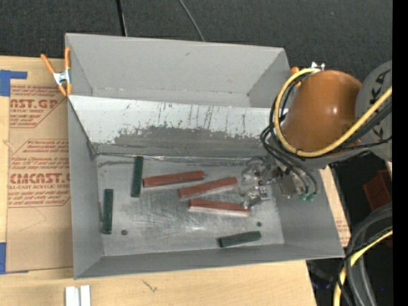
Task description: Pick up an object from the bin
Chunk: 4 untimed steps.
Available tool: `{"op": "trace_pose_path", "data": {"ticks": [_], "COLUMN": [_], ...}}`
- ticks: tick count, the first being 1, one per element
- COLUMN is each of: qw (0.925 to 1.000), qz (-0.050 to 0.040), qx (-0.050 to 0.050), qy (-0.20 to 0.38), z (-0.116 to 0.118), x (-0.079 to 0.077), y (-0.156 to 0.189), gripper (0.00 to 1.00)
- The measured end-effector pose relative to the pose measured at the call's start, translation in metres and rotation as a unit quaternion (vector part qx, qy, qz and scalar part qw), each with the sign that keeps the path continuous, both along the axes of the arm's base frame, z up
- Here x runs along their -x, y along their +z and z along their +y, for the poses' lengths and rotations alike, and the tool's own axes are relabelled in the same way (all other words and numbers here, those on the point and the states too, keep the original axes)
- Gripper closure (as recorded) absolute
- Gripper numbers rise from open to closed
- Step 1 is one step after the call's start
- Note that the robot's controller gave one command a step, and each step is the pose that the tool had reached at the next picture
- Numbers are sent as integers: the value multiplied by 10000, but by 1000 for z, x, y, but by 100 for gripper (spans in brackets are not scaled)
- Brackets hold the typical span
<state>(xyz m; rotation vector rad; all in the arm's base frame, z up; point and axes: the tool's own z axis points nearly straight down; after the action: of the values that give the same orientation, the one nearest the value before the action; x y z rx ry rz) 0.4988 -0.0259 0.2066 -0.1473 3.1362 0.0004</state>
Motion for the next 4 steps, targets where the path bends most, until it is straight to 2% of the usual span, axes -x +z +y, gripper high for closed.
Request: {"op": "trace_pose_path", "data": {"ticks": [1,2,3,4], "qw": [10000,10000,9992,9977], "qz": [2,2,-24,-80], "qx": [-1,-1,5,-2], "qy": [-2,-2,396,679], "z": [0,0,-2,24], "x": [0,0,-17,-37], "y": [0,0,-52,-130], "gripper": [0,0,0,100]}}
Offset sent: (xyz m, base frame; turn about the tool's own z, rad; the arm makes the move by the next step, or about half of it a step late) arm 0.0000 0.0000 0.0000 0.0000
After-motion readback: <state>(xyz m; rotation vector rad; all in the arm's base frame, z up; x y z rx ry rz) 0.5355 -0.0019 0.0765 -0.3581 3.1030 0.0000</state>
